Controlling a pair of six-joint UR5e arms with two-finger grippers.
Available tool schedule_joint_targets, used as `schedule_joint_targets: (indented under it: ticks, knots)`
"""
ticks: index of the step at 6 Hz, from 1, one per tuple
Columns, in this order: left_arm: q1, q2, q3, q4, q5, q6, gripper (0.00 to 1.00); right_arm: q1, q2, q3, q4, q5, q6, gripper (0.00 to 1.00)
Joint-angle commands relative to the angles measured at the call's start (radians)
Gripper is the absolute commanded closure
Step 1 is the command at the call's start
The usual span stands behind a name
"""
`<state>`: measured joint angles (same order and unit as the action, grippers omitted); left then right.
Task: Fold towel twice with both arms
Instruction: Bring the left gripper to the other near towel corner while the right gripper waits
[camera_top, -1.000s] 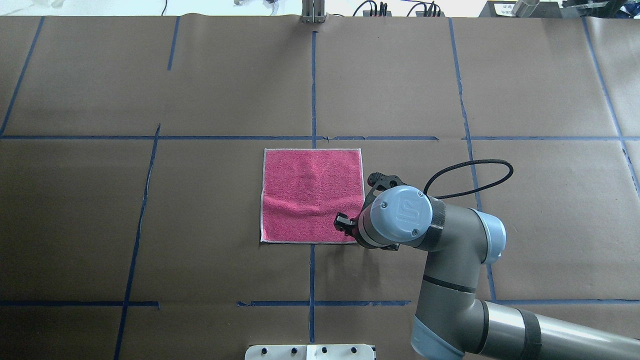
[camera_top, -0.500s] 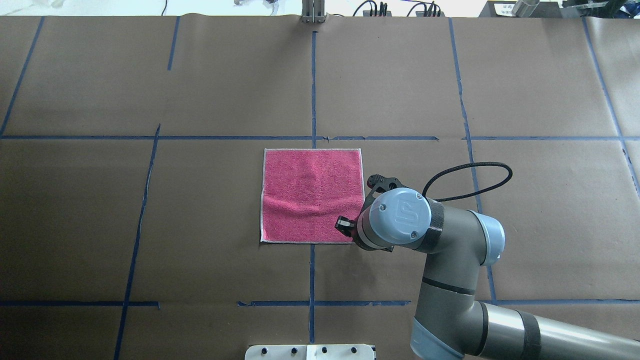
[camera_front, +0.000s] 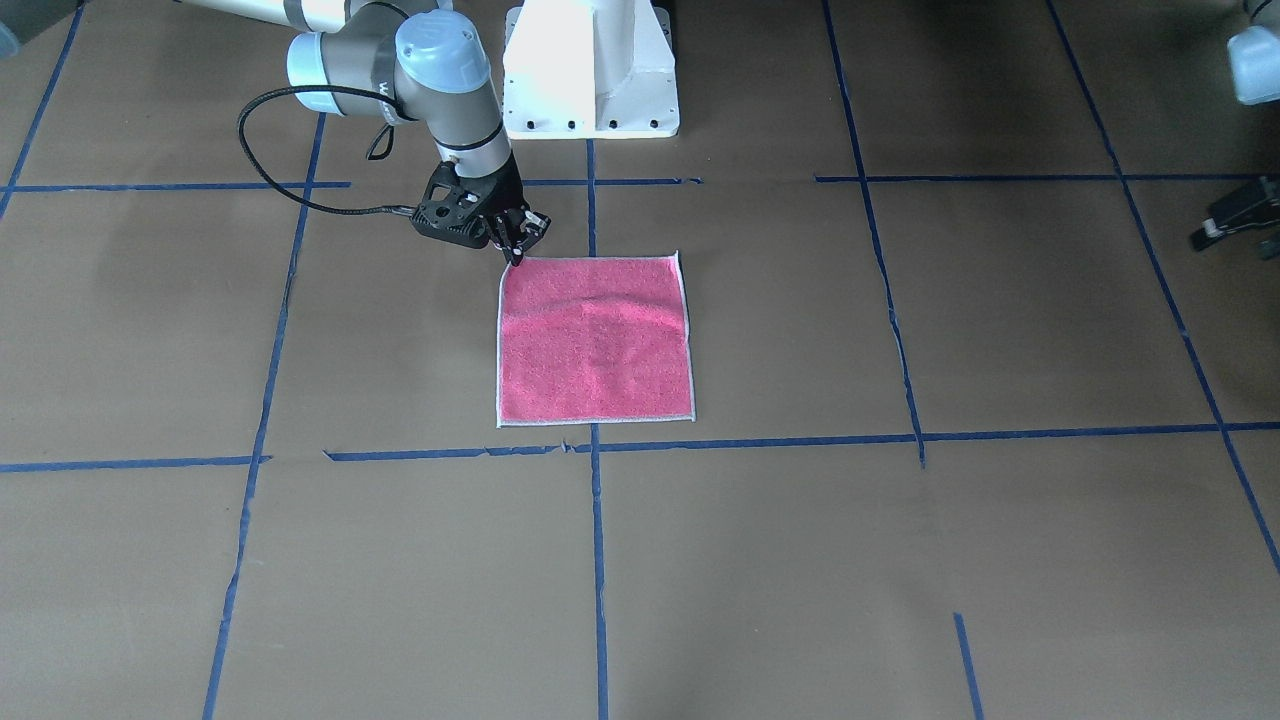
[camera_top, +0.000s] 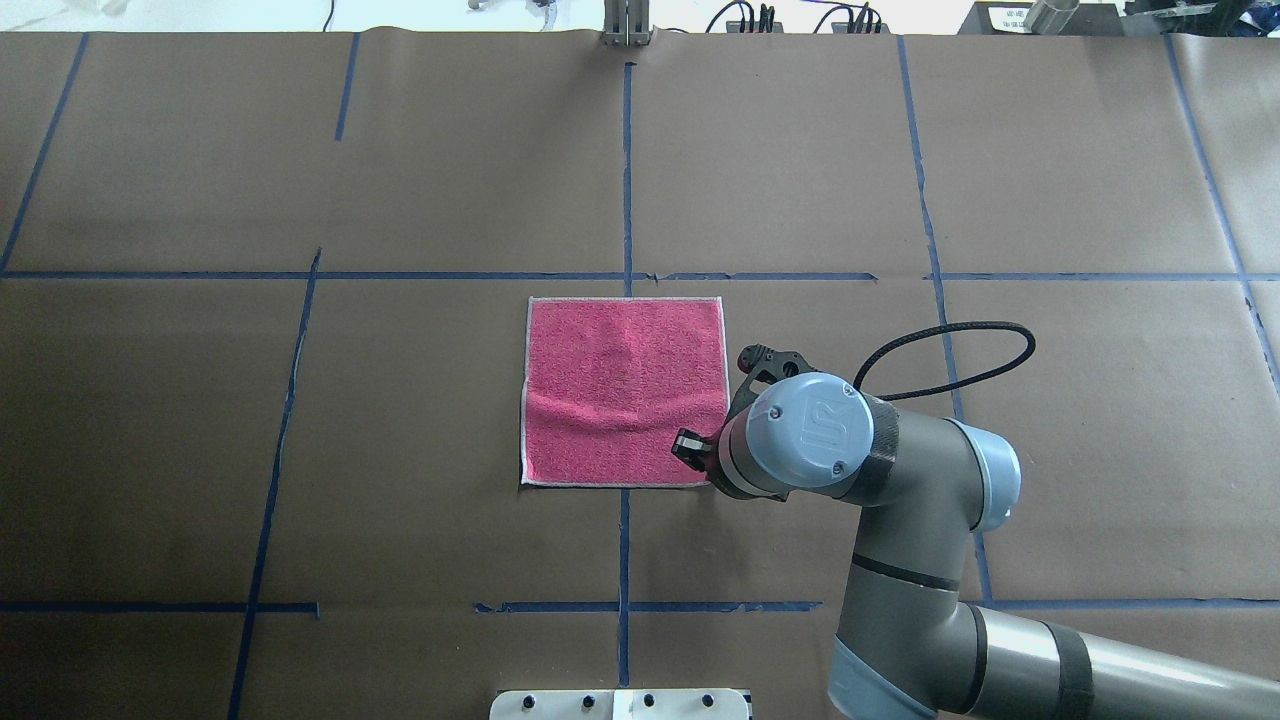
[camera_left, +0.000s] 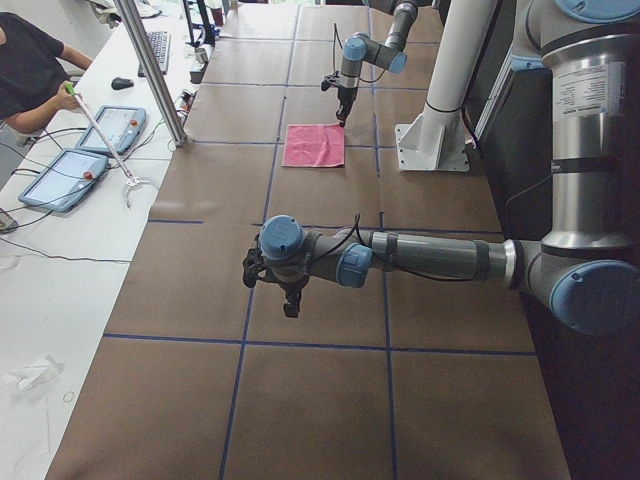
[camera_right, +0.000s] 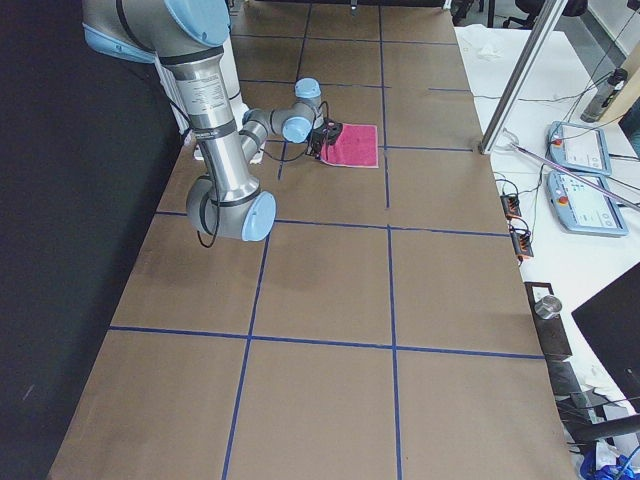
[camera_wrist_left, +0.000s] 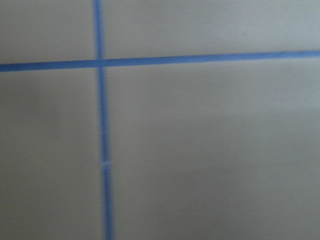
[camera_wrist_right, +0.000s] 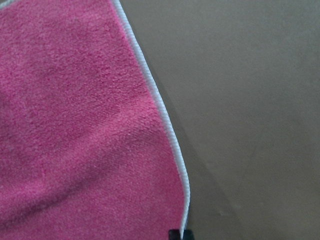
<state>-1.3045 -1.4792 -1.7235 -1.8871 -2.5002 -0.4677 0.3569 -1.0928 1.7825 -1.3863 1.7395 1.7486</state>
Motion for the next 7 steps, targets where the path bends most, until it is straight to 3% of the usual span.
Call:
schedule_joint_targets:
  ticks: [1, 3, 5, 6, 7]
  knots:
    - [0.199, -0.102, -0.007, -0.203, 0.058, -0.553, 0.00, 0.005, -0.001, 0.021, 0.000, 0.003, 0.000, 1.00]
    - [0.473, -0.287, -0.047, -0.202, 0.246, -1.084, 0.00, 0.014, -0.001, 0.021, 0.000, 0.006, 0.000, 1.00]
    - [0.646, -0.352, -0.083, -0.190, 0.376, -1.263, 0.00, 0.016, -0.024, 0.050, -0.002, 0.009, -0.001, 1.00]
    - [0.789, -0.412, -0.115, -0.090, 0.550, -1.331, 0.00, 0.016, -0.025, 0.052, -0.002, 0.011, -0.001, 1.00]
    - [0.844, -0.535, -0.116, 0.119, 0.601, -1.336, 0.00, 0.016, -0.027, 0.055, 0.000, 0.011, -0.001, 1.00]
